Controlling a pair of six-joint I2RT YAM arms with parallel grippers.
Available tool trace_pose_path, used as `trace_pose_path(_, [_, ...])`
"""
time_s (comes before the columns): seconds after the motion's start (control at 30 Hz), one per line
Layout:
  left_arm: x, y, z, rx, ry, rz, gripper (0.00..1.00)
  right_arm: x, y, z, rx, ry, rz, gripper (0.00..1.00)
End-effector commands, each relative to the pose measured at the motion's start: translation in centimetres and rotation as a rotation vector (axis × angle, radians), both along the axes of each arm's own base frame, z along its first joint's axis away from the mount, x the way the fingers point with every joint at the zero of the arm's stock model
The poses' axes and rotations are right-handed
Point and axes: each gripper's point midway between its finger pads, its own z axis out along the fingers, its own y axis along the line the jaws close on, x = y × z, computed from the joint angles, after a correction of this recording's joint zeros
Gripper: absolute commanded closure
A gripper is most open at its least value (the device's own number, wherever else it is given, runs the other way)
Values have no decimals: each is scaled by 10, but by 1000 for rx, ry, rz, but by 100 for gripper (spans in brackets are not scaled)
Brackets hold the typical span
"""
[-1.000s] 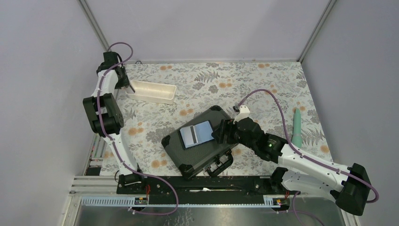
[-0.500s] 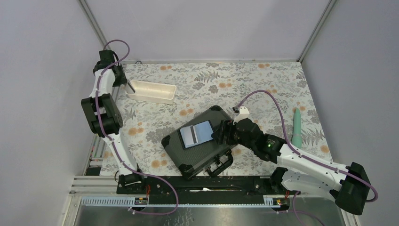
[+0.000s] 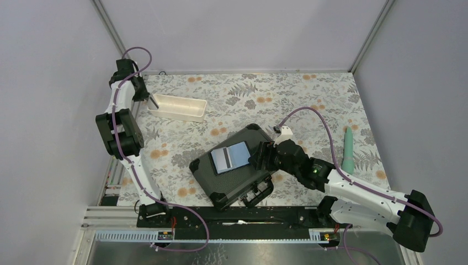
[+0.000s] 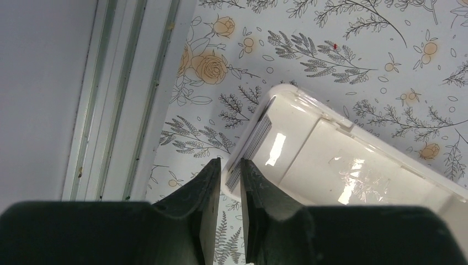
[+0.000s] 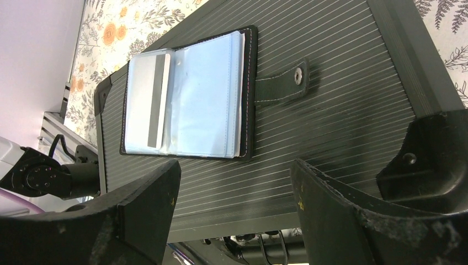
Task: Put the credit cards into the card holder
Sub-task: Pick up the credit card from the storage box.
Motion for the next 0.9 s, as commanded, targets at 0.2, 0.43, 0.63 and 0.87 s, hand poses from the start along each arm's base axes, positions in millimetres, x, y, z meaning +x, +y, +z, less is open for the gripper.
trace_pose_path(0.2, [15, 1, 14, -26, -60, -14, 78, 3, 2, 4, 31, -1, -10, 21])
trace_pose_path(0.43, [16, 0, 10, -37, -52, -16, 81, 1, 0, 0, 30, 7, -13, 21])
trace_pose_path(0.63, [16, 1, 12, -43, -58, -12, 92, 1, 0, -2, 28, 13, -15, 21])
trace_pose_path(0.87, [15, 3, 14, -50, -62, -11, 100, 1, -1, -4, 25, 16, -20, 21])
